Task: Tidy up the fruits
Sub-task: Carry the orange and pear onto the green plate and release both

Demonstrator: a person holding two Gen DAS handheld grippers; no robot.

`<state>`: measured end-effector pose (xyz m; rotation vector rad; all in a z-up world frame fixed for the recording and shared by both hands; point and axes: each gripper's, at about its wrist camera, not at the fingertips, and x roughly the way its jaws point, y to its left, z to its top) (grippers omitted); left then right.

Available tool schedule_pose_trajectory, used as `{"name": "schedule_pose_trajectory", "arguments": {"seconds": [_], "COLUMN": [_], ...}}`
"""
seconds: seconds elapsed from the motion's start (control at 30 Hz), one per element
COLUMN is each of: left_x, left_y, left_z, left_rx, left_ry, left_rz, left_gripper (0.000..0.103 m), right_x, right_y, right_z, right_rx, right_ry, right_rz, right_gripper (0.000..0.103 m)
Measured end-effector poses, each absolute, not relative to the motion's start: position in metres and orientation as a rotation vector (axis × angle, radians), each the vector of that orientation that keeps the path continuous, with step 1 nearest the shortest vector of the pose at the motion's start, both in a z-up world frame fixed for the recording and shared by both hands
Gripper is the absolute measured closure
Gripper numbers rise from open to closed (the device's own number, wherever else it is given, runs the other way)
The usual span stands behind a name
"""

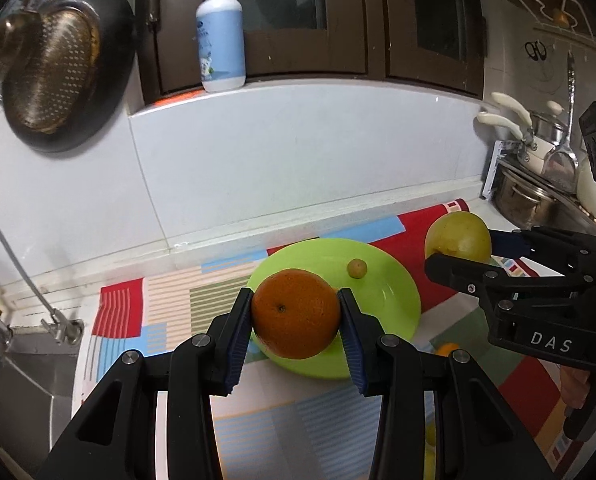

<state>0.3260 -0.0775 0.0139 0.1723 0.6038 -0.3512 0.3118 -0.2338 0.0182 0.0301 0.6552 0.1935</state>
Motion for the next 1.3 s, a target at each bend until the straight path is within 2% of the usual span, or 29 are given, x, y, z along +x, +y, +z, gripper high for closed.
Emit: {"name": "schedule_pose_trajectory", "arguments": {"seconds": [0.6,0.97,1.0,1.07,1.17,1.3], "left_x": [0.407,0.425,0.425,0.425,0.420,0.409], "left_y": [-0.094,-0.097,-0.098,-0.098,-0.096,-0.093], "left_z": [-0.051,-0.078,-0.078,-0.074,-0.066,-0.053], "left_rx": [0.191,0.195,0.199,0.203,0.204,0.192], "left_ry": [0.755,0.830,0.828,0.811,0.790,0.762], "left_rz": [-0.364,-0.389,-0.389,-0.381,-0.372,-0.361], "left_gripper": [0.062,0.061,0.059,0.048,0.046,0.041], "right_x": [0.394,0.414,0.415,0.416,0.413,0.400], "right_y": [-0.246,-0.246,-0.246,-0.247,-0.250,-0.254], "right_z": [-0.048,-0.075,-0.076,-0.077,-0.069,-0.056], "right_rx": [0.056,0.054,0.054,0.061,0.076,0.075], "right_ry": [0.784,0.851,0.853,0.854,0.817,0.770], "right_rz": [0.196,0.188,0.185,0.173,0.158,0.123], "right_gripper": [0.050,0.050,0.050,0.049,0.039,0.039]}}
